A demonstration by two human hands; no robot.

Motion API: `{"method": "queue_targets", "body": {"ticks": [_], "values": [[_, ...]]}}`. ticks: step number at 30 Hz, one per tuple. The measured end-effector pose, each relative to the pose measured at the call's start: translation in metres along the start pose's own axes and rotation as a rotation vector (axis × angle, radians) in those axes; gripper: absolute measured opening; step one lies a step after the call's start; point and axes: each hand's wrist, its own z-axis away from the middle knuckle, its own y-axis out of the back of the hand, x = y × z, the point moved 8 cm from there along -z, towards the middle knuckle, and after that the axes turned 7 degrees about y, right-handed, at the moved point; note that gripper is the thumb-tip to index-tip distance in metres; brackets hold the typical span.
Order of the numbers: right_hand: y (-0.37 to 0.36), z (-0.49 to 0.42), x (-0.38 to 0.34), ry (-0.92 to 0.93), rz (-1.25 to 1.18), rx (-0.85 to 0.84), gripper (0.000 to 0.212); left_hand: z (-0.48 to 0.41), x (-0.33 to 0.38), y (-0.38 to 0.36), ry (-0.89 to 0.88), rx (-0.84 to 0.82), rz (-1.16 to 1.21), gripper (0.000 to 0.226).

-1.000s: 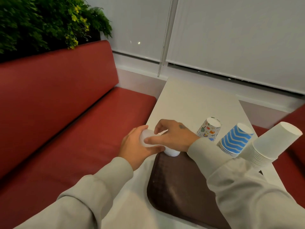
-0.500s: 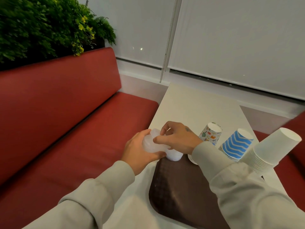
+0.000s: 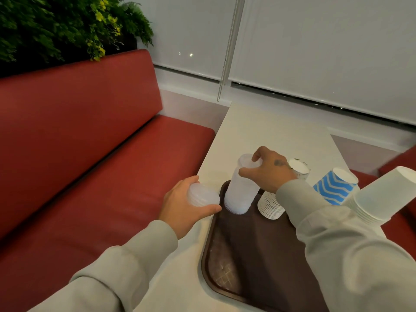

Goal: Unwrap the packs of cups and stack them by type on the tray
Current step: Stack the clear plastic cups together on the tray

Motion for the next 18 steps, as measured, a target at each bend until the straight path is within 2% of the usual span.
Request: {"method": "queue_targets", "body": {"ticks": [4, 18], "values": [[-0.019, 0.000, 0.008, -0.012, 0.035, -0.077, 0.049, -0.002, -0.004, 0.000, 0.010, 0.004, -0.019, 0.088], [-0.011, 0.009, -0.002, 0.041, 0.054, -0.009, 0.054, 0.002, 0.007, 0.002, -0.001, 0.004, -0.013, 0.088]]}}
